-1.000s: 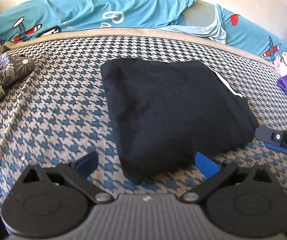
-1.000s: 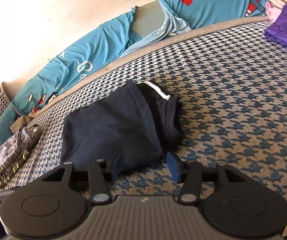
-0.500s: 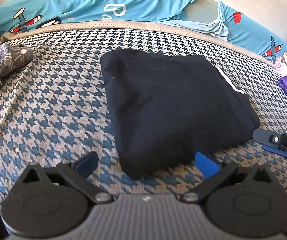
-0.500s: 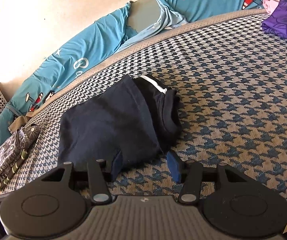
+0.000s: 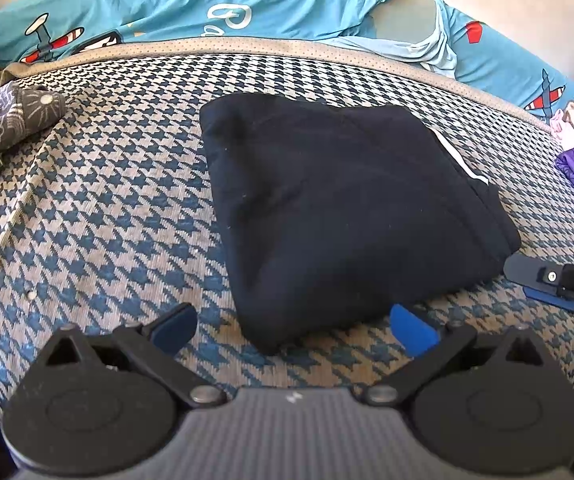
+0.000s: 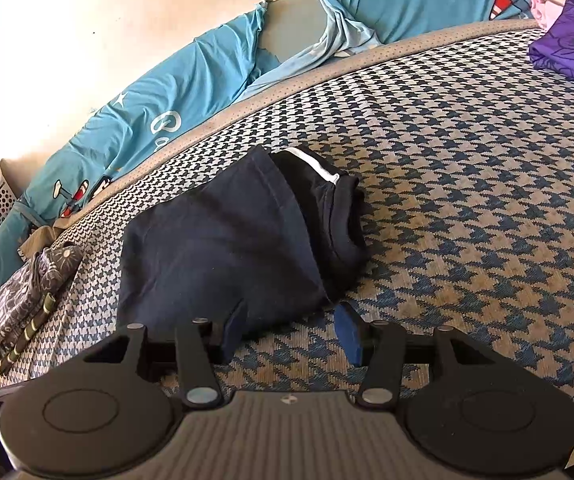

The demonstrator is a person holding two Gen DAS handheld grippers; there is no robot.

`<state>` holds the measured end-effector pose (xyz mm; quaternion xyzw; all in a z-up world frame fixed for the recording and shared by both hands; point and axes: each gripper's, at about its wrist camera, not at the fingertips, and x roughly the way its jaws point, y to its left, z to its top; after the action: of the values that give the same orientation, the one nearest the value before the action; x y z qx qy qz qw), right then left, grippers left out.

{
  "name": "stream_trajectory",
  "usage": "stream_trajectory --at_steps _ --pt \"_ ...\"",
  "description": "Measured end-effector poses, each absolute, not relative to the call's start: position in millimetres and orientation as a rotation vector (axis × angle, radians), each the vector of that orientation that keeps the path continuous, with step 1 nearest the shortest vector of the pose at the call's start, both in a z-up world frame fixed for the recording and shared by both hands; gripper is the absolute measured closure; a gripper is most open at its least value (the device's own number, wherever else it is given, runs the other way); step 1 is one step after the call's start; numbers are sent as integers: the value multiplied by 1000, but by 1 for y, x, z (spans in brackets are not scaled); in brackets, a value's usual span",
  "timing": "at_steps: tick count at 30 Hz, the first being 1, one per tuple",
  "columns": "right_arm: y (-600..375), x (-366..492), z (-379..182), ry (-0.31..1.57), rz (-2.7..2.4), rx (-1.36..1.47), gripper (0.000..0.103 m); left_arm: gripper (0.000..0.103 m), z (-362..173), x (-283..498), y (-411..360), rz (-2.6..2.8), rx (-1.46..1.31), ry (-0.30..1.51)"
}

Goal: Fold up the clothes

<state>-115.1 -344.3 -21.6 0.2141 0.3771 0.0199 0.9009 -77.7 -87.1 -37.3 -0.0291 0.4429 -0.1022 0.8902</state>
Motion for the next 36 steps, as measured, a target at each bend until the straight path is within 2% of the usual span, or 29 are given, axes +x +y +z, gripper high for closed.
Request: stream_trajectory --at_steps 22,36 --pt "-344 -116 -18 783 41 451 54 0 -37 -72 -74 -137 -69 931" --pt "-351 -117 -10 765 33 473 54 0 -13 -48 -63 -153 -34 892"
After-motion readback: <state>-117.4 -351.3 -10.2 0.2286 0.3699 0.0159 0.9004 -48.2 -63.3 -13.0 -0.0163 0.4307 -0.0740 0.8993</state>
